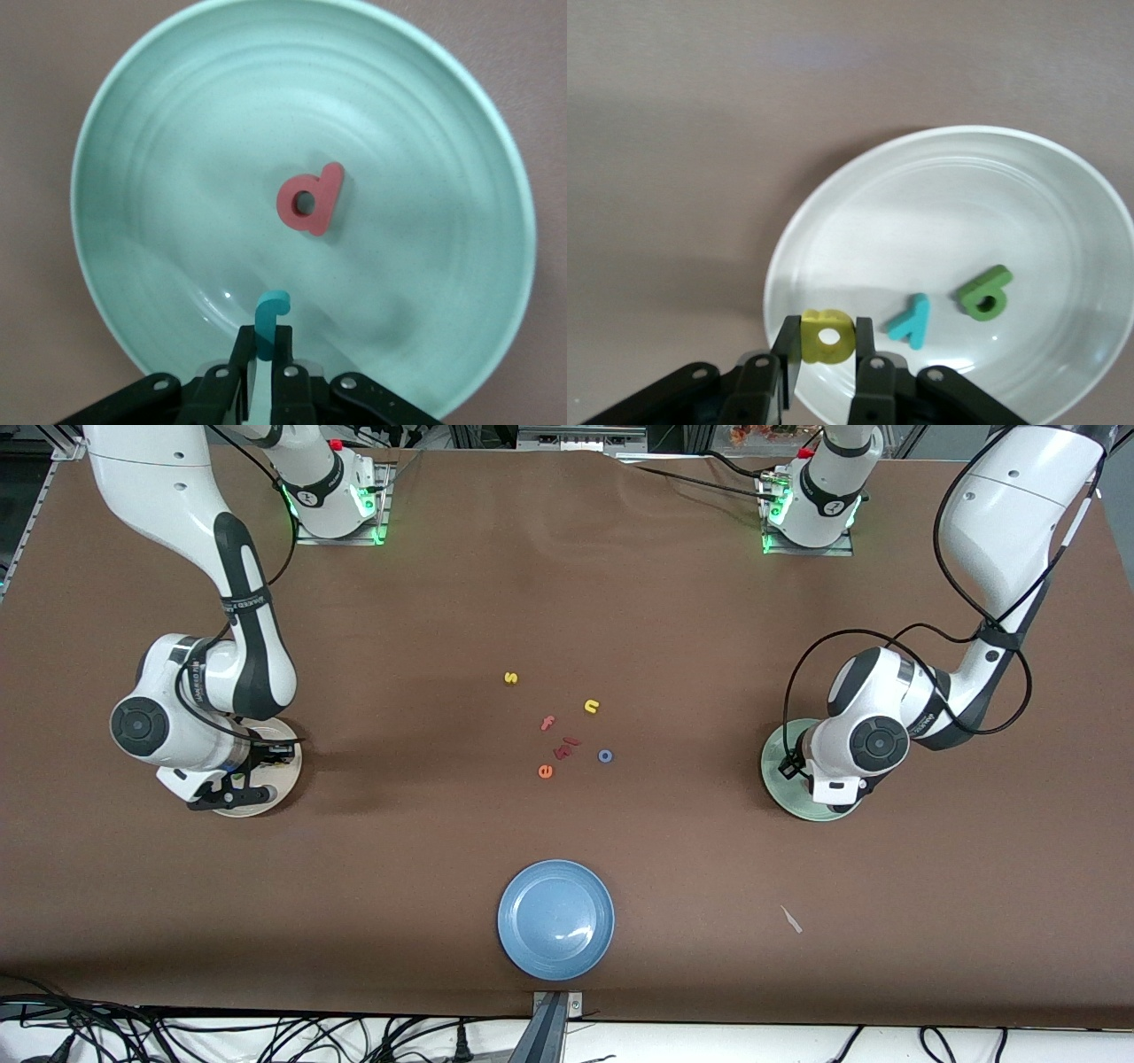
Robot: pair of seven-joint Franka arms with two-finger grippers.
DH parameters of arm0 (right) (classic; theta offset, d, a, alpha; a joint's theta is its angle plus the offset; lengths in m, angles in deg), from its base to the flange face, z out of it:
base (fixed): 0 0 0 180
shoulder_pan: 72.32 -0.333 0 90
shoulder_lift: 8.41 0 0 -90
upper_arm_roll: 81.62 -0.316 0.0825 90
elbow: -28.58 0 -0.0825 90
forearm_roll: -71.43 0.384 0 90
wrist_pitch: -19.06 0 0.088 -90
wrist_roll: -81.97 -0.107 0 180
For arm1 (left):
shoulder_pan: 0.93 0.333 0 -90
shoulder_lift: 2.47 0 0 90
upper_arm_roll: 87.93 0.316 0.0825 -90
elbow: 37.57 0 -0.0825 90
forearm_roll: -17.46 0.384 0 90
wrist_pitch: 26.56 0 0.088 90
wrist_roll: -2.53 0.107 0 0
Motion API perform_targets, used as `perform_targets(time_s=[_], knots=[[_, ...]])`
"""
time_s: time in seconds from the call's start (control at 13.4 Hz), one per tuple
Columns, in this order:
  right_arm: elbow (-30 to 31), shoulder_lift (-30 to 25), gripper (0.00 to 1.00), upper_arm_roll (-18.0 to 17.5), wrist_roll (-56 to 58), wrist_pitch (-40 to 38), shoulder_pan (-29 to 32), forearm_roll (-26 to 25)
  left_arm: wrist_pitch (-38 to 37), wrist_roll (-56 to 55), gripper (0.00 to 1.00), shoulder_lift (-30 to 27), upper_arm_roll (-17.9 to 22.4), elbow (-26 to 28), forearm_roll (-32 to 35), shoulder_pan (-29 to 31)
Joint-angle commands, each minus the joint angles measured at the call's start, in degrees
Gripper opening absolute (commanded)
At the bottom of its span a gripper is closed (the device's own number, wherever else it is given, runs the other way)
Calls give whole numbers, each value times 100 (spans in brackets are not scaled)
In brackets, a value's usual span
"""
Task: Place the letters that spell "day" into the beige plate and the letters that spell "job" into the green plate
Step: 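Open both grippers to drop the letters onto their plates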
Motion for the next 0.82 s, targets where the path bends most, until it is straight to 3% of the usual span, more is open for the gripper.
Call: perform_targets(time_s=[0.0, 0.07, 0.22, 0.3, 0.37, 0.45, 0.52, 0.75], knots=[[141, -46, 57, -29, 207, 26, 203, 47, 216, 108, 0, 172, -65, 20, 129, 123], [107, -45, 100, -29, 181, 17, 203, 73, 216, 108, 0, 199, -65, 20, 129, 123], [-7, -80, 100, -55, 85, -210, 160, 82, 216, 117, 0, 199, -65, 11, 129, 114], [-173, -81, 100, -64, -20, -429, 151, 82, 181, 117, 24, 182, -65, 2, 129, 123], [-393, -81, 100, -81, -117, -692, 142, 74, 103, 195, 89, 138, -74, -33, 120, 106], [-647, -81, 100, -90, -170, -1034, 116, 74, -55, 239, 100, 33, -91, -68, 120, 97], [-893, -81, 100, -90, -284, -1498, 46, 74, -230, 231, 100, -81, -118, -112, 111, 71], [-1615, -63, 100, -90, -969, -2581, -174, 13, -1037, 205, 100, -451, -713, -479, 24, 70]])
